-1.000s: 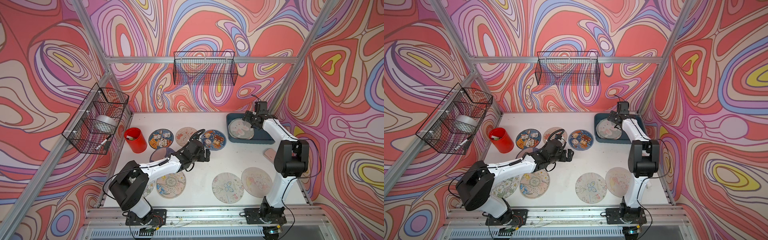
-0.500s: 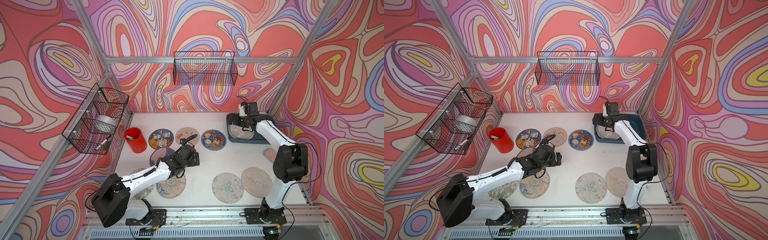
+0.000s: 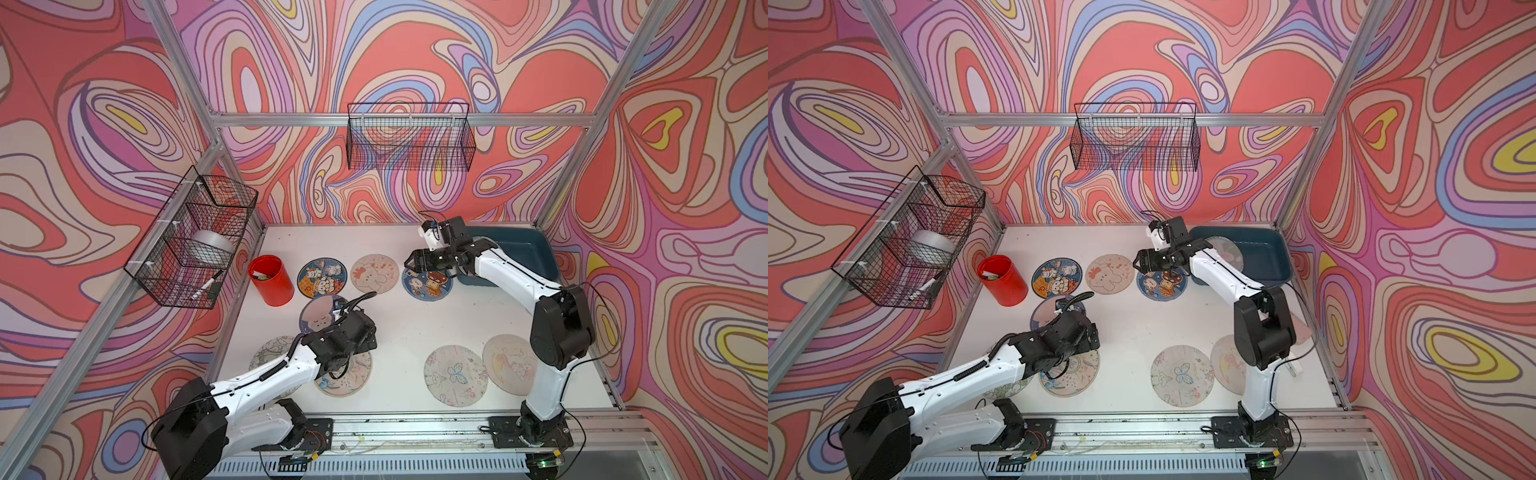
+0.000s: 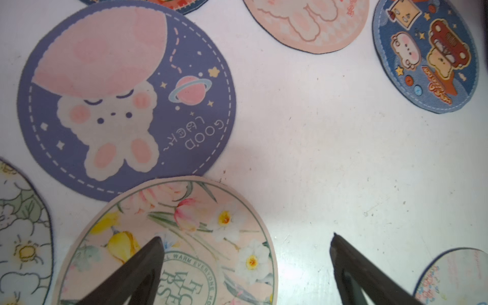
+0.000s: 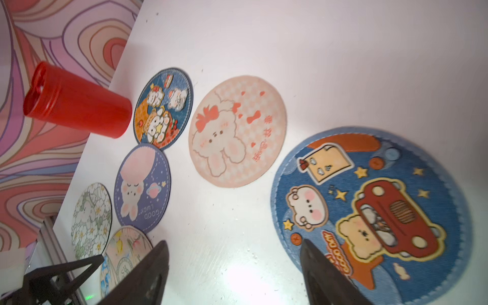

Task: Put the coasters into the storage box
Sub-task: Pick up the coaster from the center of the board.

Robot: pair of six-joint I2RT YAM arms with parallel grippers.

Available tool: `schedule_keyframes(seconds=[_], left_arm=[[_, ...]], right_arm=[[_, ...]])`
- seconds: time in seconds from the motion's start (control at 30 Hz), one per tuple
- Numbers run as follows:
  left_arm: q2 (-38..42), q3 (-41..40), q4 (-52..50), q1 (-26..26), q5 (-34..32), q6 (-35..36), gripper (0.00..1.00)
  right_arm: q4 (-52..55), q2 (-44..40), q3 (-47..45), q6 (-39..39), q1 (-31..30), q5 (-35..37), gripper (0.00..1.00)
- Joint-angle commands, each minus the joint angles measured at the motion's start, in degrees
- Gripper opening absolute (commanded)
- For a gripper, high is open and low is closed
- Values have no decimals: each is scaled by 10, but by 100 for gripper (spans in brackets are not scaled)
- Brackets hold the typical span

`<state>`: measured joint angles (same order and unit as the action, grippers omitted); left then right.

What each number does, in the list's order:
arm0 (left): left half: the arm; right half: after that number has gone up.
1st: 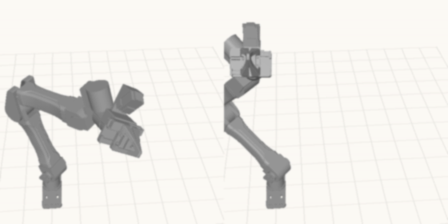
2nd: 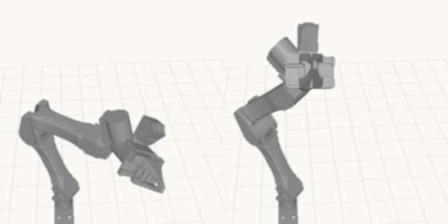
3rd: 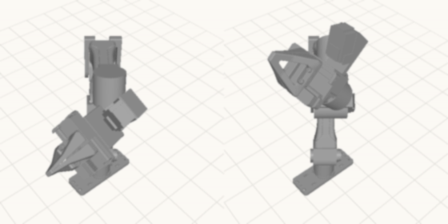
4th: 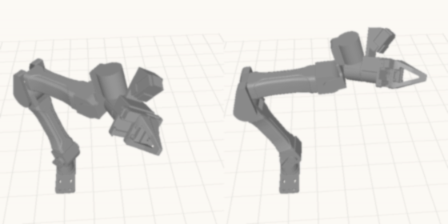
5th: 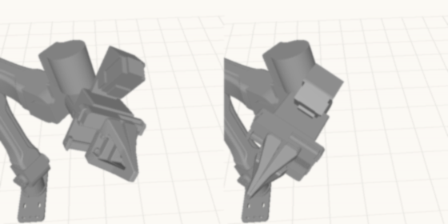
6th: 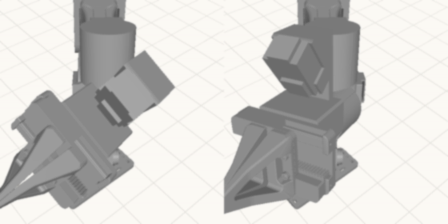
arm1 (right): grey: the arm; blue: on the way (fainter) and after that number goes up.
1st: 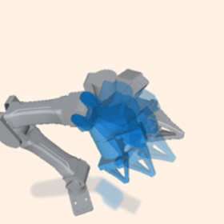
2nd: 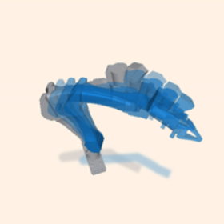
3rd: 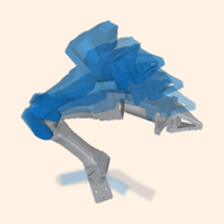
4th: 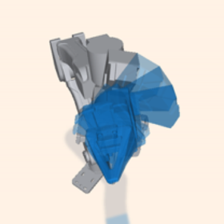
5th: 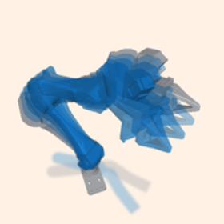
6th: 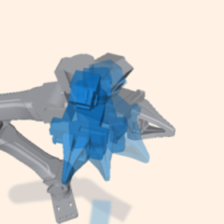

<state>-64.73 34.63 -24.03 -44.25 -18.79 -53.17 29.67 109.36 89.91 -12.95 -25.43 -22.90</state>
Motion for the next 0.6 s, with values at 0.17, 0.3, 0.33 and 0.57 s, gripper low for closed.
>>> schedule_keyframes(seconds=[0.17, 0.3, 0.33, 0.57], left_arm=[[7, -20, -39, 4, -16, -49, 99], [-16, -11, -26, 7, -3, -46, 99], [-25, -7, -26, 7, 1, -45, 99], [-85, 18, -23, 11, 22, -45, 99]], right_arm=[[6, 62, 2, -14, -59, -29, 77], [-4, 72, -5, -29, -65, -24, 76], [-8, 70, -7, -32, -65, -21, 76], [-3, 63, -16, -30, -66, 22, 76]])
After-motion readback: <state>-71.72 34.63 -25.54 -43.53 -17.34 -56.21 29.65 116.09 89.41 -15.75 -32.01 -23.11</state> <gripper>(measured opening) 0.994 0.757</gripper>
